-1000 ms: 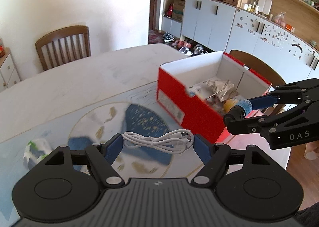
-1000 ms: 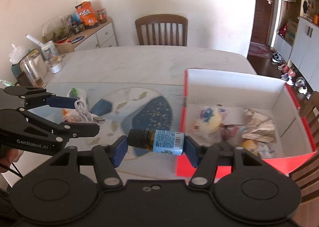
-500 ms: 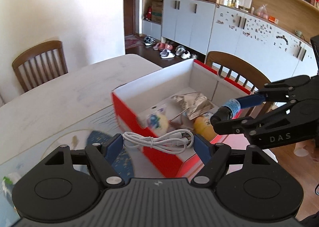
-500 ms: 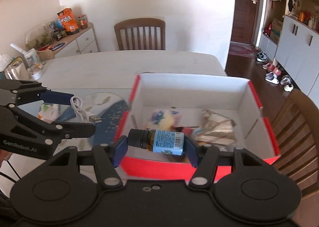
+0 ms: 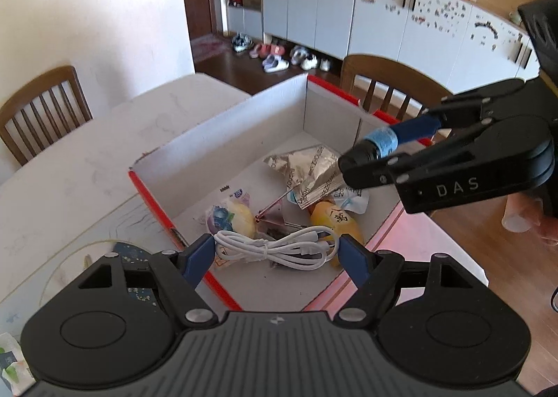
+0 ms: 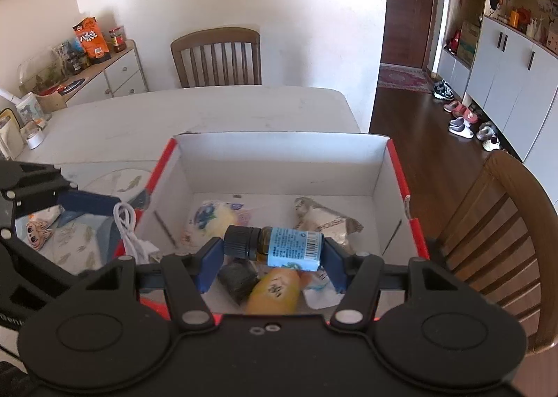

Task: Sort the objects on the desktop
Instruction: 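Carry the white cable and small bottle over the shoebox with both tools, then lower both tools into the shoebox and open them to drop cable and bottle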

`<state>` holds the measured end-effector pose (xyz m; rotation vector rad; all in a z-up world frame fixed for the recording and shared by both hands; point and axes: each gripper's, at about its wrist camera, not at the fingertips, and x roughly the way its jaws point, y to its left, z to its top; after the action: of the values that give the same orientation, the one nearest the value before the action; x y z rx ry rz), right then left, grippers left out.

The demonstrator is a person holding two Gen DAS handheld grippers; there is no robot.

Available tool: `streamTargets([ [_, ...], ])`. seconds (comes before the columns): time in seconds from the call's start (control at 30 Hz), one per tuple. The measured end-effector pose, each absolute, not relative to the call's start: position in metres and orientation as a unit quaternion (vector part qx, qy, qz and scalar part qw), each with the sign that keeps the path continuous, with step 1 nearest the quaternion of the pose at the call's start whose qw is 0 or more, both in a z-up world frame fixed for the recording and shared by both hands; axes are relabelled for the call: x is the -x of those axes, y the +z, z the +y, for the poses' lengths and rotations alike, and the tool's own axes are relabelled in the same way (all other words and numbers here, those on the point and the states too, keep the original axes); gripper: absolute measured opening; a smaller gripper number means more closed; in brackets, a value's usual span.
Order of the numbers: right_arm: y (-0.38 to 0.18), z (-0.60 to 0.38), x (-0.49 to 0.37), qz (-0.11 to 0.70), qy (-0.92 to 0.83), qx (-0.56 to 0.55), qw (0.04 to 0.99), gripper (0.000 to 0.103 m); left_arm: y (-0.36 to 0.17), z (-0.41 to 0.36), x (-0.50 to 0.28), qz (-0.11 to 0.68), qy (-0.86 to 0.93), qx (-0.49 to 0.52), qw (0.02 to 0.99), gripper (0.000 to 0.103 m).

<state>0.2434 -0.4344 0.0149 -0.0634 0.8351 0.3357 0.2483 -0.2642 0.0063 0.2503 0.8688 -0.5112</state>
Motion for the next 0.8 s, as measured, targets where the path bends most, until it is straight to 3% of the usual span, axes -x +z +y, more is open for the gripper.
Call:
streamTargets([
  [0.8, -0.04, -0.411, -0.342, 0.478, 0.185, 0.074, 0.855, 0.06, -0.052, -0.302, -0.315, 0.531, -0.203, -0.143, 0.81, 0.077],
])
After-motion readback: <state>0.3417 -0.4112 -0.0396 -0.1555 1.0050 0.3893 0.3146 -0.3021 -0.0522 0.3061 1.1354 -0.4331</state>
